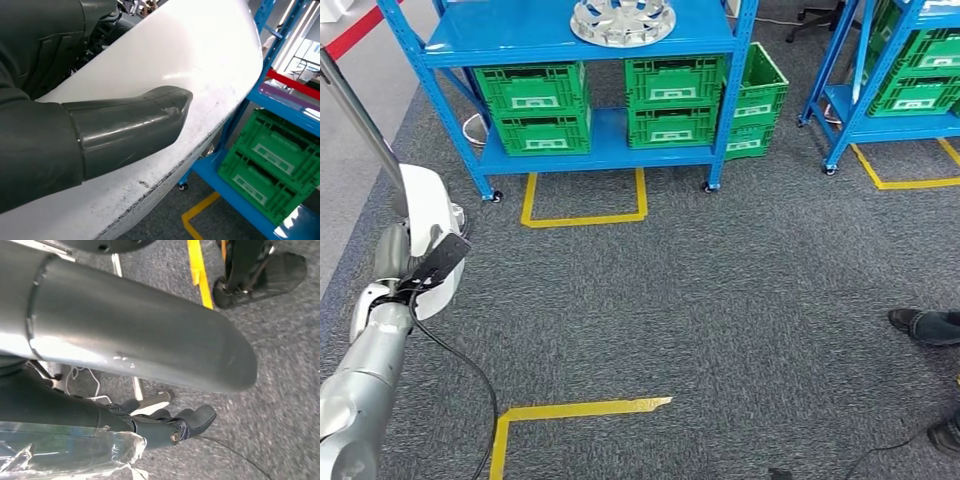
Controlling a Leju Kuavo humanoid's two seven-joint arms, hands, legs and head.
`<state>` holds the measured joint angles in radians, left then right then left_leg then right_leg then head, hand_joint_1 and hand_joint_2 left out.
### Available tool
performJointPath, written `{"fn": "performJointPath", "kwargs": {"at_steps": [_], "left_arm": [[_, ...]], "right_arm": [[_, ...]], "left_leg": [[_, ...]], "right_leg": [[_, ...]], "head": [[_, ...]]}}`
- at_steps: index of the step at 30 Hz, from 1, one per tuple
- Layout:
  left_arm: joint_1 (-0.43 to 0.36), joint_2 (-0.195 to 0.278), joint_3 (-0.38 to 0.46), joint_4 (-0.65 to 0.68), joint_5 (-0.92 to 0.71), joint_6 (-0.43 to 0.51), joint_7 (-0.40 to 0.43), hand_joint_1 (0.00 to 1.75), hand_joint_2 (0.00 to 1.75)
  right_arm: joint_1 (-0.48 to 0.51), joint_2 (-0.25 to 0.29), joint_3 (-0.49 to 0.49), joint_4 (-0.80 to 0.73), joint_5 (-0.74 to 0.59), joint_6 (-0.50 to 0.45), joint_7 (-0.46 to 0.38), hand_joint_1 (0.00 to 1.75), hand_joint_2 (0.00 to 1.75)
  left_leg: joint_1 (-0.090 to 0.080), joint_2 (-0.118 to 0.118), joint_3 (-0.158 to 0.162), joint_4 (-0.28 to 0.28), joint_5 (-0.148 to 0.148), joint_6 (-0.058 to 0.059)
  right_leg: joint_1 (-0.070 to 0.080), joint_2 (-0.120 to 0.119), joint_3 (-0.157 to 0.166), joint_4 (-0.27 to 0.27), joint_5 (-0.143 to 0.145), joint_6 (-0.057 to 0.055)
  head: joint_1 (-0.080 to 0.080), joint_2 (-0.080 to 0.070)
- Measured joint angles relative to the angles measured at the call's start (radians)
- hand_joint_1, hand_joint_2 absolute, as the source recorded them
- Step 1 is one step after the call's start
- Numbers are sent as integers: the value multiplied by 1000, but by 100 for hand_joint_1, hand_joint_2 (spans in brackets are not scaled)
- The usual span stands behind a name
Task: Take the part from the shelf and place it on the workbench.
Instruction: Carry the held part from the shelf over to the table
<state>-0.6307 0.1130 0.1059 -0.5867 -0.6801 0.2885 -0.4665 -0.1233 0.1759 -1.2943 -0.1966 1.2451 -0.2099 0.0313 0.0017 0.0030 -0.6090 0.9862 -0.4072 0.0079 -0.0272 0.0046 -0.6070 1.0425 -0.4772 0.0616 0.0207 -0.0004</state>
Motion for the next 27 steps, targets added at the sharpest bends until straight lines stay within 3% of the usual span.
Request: {"fn": "performJointPath", "kwargs": {"at_steps": [4, 6, 7, 9, 10, 11, 12, 14, 16, 18, 21, 23, 25, 26, 27], "left_arm": [[-2, 0, -1, 0, -2, 2, 3, 175, 175], [-4, 2, -1, 0, -2, 4, 3, 175, 175], [-5, 2, -1, 0, -2, 5, 3, 175, 175], [-5, 2, -1, 1, -2, 8, 4, 175, 175], [-4, 2, -1, 2, -2, 9, 4, 175, 175], [-2, 1, -1, 4, -2, 10, 5, 175, 175], [-2, 1, -1, 5, -2, 10, 5, 175, 175], [-2, 3, -1, 6, -2, 11, 5, 175, 175], [-5, 5, -1, 6, -1, 13, 5, 175, 175], [-8, 6, -1, 6, 0, 15, 5, 175, 175], [-10, 6, -1, 6, 1, 17, 6, 175, 175], [-10, 5, -1, 6, 1, 17, 6, 175, 175], [-7, 4, -1, 8, 1, 17, 6, 175, 175], [-4, 3, -1, 9, 1, 17, 6, 175, 175], [-2, 2, -1, 9, 1, 17, 6, 175, 175]], "right_arm": [[1, 1, 0, 1, 0, -2, 0, 0, 0], [1, 1, 0, 1, 0, -3, 0, 0, 0], [0, 1, 0, 1, 0, -3, 0, 0, 0], [0, 1, 0, 1, 0, -3, 0, 0, 0], [1, 1, 0, 1, 0, -3, 0, 0, 0], [1, 1, 0, 1, 0, -3, 0, 0, 0], [2, 1, 0, 1, 0, -3, 0, 0, 0], [1, 2, 0, 1, 0, -3, 0, 0, 0], [0, 2, 0, 1, 0, -3, 0, 0, 0], [0, 2, 0, 1, 0, -3, 1, 0, 0], [0, 2, 0, 1, 1, -2, 1, 0, 0], [-2, 2, 0, 1, 2, -3, 1, 0, 0], [-1, 2, 0, 1, 3, -3, 2, 0, 0], [0, 1, 0, 1, 3, -3, 2, 0, 0], [2, 1, 0, 1, 3, -3, 2, 0, 0]], "left_leg": [[-1, -2, -8, 23, -14, -16], [2, -2, -21, 57, -37, -24], [3, -2, -42, 102, -60, -29], [4, -1, -114, 236, -110, -34], [4, -1, -148, 290, -120, -34], [4, -2, -167, 312, -112, -31], [4, -2, -167, 295, -84, -26], [-1, -3, -120, 175, -1, -11], [-9, -4, -73, 73, 39, 3], [-14, -5, -59, 47, 24, 10], [-10, -5, -40, 21, 9, 15], [-10, -4, -25, 12, 2, 21], [-14, -4, -15, 12, -9, 26], [-16, -5, -8, 12, -16, 27], [-17, -5, 1, 12, -23, 27]], "right_leg": [[0, 7, 14, -13, -5, -27], [-2, 8, 20, -12, -8, -38], [-2, 8, 24, -13, -11, -43], [-1, 8, 31, -13, -18, -50], [0, 9, 35, -13, -22, -52], [1, 10, 40, -13, -27, -52], [3, 11, 47, -13, -32, -52], [5, 14, 64, -14, -44, -52], [6, 16, 73, -16, -54, -46], [5, 16, 72, -20, -61, -35], [7, 9, 65, -3, -82, -20], [9, 5, 13, 93, -124, -19], [11, 5, -72, 224, -163, -20], [13, 5, -104, 260, -159, -19], [15, 5, -116, 257, -132, -20]], "head": [[-2, 0], [-5, 0], [-6, 0], [-8, 0], [-8, 0], [-8, 0], [-8, 0], [-8, 0], [-8, 0], [-10, 0], [-9, 0], [-6, 0], [-5, 0], [-5, 0], [-5, 0]]}}
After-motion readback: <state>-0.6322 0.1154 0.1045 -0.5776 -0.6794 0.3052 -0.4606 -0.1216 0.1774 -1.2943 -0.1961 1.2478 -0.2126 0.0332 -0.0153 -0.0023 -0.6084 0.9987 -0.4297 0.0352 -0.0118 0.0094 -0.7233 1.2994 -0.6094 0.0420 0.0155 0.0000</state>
